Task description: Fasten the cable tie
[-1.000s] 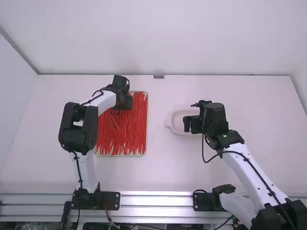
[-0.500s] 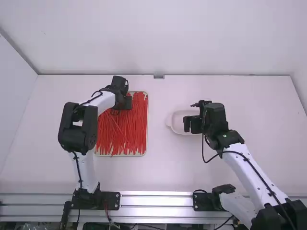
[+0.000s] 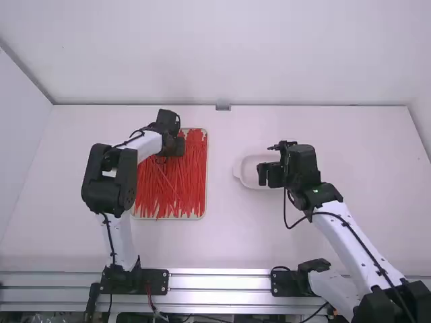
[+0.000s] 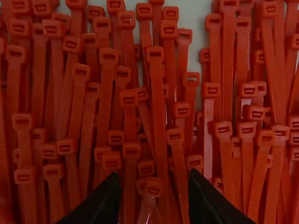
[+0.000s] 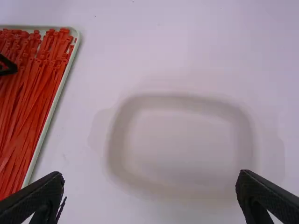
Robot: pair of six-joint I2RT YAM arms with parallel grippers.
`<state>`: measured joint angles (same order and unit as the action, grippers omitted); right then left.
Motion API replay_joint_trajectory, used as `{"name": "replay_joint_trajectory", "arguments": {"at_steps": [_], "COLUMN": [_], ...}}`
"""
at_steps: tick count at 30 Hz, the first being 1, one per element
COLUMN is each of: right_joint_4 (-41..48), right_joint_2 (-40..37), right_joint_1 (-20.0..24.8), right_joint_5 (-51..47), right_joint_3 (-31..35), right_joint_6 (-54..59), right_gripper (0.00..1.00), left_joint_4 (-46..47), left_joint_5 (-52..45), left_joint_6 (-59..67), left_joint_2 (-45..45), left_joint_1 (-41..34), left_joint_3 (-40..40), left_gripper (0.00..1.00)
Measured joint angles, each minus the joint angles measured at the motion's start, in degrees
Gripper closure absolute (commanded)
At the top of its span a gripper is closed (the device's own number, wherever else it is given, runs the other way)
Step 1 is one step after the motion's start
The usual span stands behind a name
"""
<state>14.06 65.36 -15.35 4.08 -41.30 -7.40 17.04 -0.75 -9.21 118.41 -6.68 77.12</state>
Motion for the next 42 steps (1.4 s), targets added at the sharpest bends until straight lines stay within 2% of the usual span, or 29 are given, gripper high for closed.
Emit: {"name": "replay_joint_trajectory", "arguments": {"at_steps": [11, 12, 16, 25, 34, 42], "right_joint_4": [-0.4, -0.4, -0.5, -0.5, -0.5, -0.4], "right_joint_2": [0.0, 0.0, 0.0, 0.0, 0.0, 0.0], "right_joint_1": [0.0, 0.0, 0.0, 0.0, 0.0, 0.0], "right_joint_5": [0.0, -0.1, -0.5, -0.7, -0.6, -0.7], "right_joint_3": [0.0, 0.0, 0.0, 0.0, 0.0, 0.0], "right_joint_6": [0.2, 0.3, 0.3, 0.2, 0.2, 0.3], "right_gripper": [0.02, 0.02, 0.02, 0.02, 0.02, 0.02], "left_joint_4": [-1.1, -1.2, -1.2, -1.3, -1.3, -1.3], "left_joint_5": [0.0, 0.0, 0.0, 0.0, 0.0, 0.0], "left_joint_6": [0.0, -0.1, -0.2, -0.9, -1.3, -1.3], "left_joint_2": [0.0, 0.0, 0.0, 0.0, 0.0, 0.0], "left_joint_1": [0.0, 0.0, 0.1, 0.1, 0.1, 0.1], "left_joint_3": [0.0, 0.0, 0.0, 0.0, 0.0, 0.0], "left_gripper": [0.74, 0.82, 0.86, 0.87, 0.94, 0.96]}}
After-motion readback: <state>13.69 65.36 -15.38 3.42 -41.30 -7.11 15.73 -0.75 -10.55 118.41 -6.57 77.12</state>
